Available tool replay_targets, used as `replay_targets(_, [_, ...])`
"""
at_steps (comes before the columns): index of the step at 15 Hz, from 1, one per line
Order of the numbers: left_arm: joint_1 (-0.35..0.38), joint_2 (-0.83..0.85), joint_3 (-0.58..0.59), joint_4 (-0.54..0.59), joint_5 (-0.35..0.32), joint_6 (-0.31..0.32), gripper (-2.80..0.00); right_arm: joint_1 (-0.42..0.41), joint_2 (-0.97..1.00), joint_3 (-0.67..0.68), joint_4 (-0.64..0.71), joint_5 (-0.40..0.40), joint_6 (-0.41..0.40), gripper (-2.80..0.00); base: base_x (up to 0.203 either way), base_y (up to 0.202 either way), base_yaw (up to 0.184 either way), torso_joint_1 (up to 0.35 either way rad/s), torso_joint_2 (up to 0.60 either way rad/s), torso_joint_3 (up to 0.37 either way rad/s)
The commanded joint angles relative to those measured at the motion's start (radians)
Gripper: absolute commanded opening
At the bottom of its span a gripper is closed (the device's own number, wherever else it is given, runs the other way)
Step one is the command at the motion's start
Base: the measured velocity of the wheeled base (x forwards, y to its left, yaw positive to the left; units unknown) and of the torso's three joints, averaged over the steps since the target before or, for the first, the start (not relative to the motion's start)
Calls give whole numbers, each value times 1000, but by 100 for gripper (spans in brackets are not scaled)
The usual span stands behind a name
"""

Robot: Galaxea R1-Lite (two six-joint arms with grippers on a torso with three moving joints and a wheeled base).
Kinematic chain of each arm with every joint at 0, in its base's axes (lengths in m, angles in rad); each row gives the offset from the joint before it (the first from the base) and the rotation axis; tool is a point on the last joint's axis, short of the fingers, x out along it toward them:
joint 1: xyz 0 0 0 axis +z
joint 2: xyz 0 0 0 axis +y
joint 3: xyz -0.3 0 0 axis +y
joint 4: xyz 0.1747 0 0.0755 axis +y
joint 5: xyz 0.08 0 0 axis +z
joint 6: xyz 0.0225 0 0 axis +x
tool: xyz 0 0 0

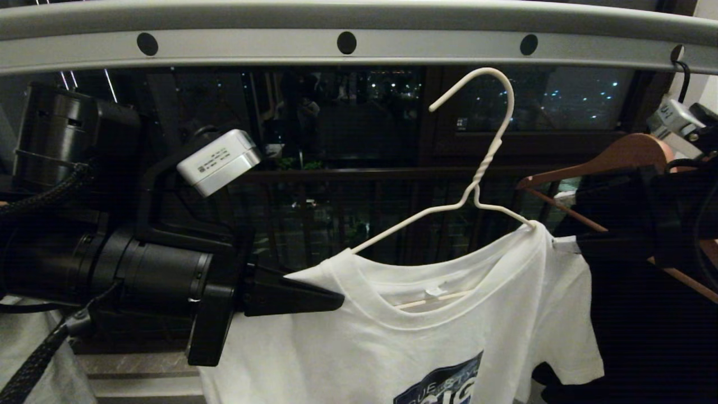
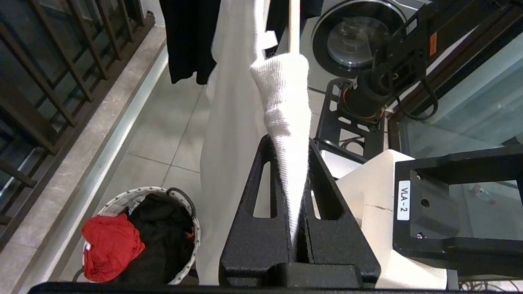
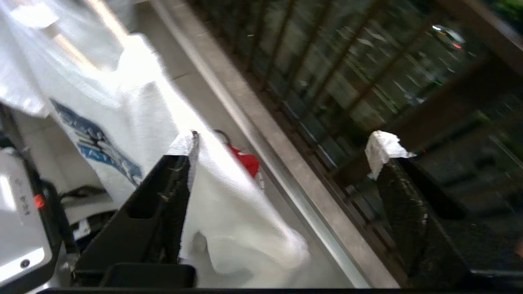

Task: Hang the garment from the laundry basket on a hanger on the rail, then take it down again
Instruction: Hang the clothes rack on the clothesline

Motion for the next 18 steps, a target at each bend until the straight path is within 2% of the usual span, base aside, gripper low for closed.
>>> replay_targets(1, [0,-7,0,0,-5,-1,-280,44,32,4,-11,5,-22,0,0,0,0,0,0,0])
replay_targets(9, [0,-11,-9,0,-3,-1,-280,177,31,0,-14,6,-34,0,0,0,0,0,0,0])
replay_targets(15, [0,-8,-11,-3,-2,1,-280,225,33,3,-14,7,-32,0,0,0,0,0,0,0])
replay_targets(16, [1,-8,-11,-3,-3,1,-280,228,32,3,-14,7,-32,-280,0,0,0,0,0,0])
replay_targets(18, [1,-9,-10,-3,-2,1,-280,231,29,6,-11,7,-32,-280,0,0,0,0,0,0])
